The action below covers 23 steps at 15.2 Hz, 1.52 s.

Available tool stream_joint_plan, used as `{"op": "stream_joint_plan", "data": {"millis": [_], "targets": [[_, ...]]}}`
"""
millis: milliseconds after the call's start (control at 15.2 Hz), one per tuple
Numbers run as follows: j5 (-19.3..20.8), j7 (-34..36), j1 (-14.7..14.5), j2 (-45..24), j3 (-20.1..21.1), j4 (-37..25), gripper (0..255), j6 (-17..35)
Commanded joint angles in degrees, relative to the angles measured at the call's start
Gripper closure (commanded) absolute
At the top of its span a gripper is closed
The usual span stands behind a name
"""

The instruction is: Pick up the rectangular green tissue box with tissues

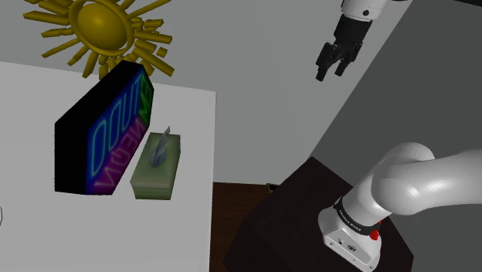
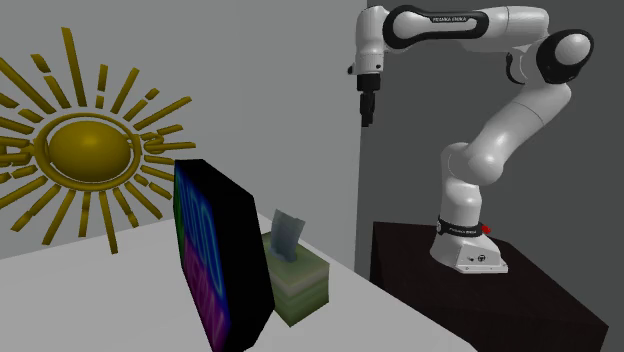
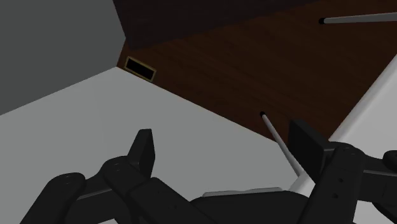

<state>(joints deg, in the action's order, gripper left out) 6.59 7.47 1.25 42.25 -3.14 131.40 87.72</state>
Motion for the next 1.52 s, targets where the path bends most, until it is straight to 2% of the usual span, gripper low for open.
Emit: {"op": "stream_joint_plan", "data": {"millis": [0,726,1452], "targets": [[0.0,0.0,0.0,0.0,0.0,0.0,0,0.0],[-12.4,13.4,-4.8,-0.5,8.4,10.3,0,15.5],[-22.7,25.0,-9.6,-10.4,18.4,11.8,0,34.6]]}}
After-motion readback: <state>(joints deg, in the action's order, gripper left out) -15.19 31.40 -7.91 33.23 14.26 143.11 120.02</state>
